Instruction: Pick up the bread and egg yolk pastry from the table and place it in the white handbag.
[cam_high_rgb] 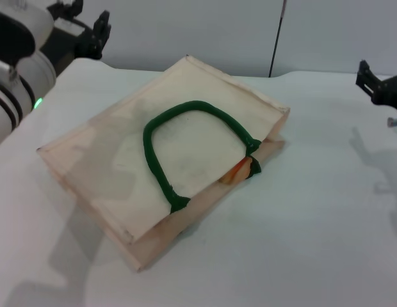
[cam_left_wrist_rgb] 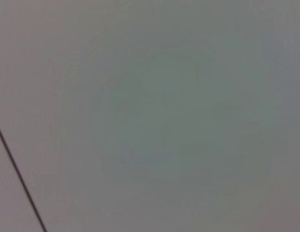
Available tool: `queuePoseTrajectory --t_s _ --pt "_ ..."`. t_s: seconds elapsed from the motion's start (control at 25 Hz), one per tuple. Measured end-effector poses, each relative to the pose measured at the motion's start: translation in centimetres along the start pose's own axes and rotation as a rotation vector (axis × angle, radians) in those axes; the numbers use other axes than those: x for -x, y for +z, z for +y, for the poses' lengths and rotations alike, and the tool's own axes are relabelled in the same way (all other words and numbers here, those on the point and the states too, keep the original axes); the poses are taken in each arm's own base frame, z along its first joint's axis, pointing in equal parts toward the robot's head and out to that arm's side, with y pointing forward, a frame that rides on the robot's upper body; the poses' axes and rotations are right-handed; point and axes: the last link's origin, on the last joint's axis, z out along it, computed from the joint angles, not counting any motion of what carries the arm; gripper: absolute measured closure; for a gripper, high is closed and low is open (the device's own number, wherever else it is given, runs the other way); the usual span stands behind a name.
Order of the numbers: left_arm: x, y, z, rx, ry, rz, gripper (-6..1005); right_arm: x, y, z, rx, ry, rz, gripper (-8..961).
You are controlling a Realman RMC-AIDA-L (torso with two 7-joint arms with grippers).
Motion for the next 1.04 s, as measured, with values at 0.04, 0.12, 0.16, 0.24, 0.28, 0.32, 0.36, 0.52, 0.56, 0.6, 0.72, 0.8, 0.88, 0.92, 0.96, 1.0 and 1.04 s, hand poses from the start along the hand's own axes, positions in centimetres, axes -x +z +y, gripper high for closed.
queuePoseTrajectory --t_s 0.04,0.12,0.16,0.24,0.28,0.32,0.36,0.52,0.56,0.6,0.72,0.8,0.88,0.92,0.96,1.0,1.04 --pt "0.4 0.0 0.1 -0.006 -0.002 -0.001 562 -0.4 -0.1 -0.1 -0.008 0.006 -0.002 81" --pt "1.2 0.1 0.4 -0.018 -0.001 0.004 562 -1.3 -0.5 -0.4 -0.035 0.037 -0.014 81" --pt "1.5 0.0 0.6 -0.023 0.0 0.006 562 -1.8 -0.7 -0.6 -0.048 0.054 -0.021 80" --pt "2.4 -0.1 1.1 -0.044 0.009 0.024 562 -2.6 -0.9 -0.9 -0.067 0.08 -0.039 80" --pt "2.8 -0.2 1.2 -0.058 0.011 0.034 562 -3.0 -1.0 -1.0 -0.072 0.087 -0.042 80" --pt "3.3 -0.3 1.4 -0.071 0.013 0.041 562 -3.3 -1.0 -1.0 -0.075 0.088 -0.041 80" --pt "3.9 -0.5 1.6 -0.084 0.016 0.049 562 -3.7 -1.0 -1.0 -0.076 0.087 -0.033 81" --pt "6.1 -0.9 2.5 -0.104 0.028 0.059 562 -5.0 -1.1 -0.6 -0.077 0.09 0.001 82" --pt "6.1 -0.9 2.5 -0.104 0.028 0.059 562 -5.2 -1.2 -0.6 -0.081 0.095 -0.002 83" --pt "6.3 -1.0 2.7 -0.099 0.023 0.055 562 -5.2 -1.4 -0.5 -0.088 0.101 -0.01 83" --pt "7.4 -1.0 3.2 -0.087 0.003 0.041 562 -5.6 -2.0 -0.3 -0.1 0.109 -0.031 84" --pt "8.0 -0.9 3.4 -0.083 -0.005 0.038 562 -5.9 -2.0 -0.2 -0.103 0.101 -0.029 85" --pt "8.3 -0.8 3.7 -0.075 -0.009 0.043 562 -6.2 -1.9 -0.2 -0.107 0.097 -0.017 85" --pt "8.5 -0.9 3.8 -0.073 -0.008 0.046 562 -6.4 -1.9 -0.3 -0.111 0.098 -0.009 85" --pt "8.6 -0.9 3.8 -0.075 -0.004 0.051 562 -6.6 -2.0 -0.2 -0.112 0.097 -0.002 85" --pt "8.7 -1.0 3.8 -0.077 -0.002 0.054 562 -6.7 -2.0 -0.2 -0.114 0.097 0.0 85" --pt "8.7 -1.1 3.8 -0.08 -0.002 0.056 562 -6.7 -2.1 -0.2 -0.114 0.096 0.0 85"
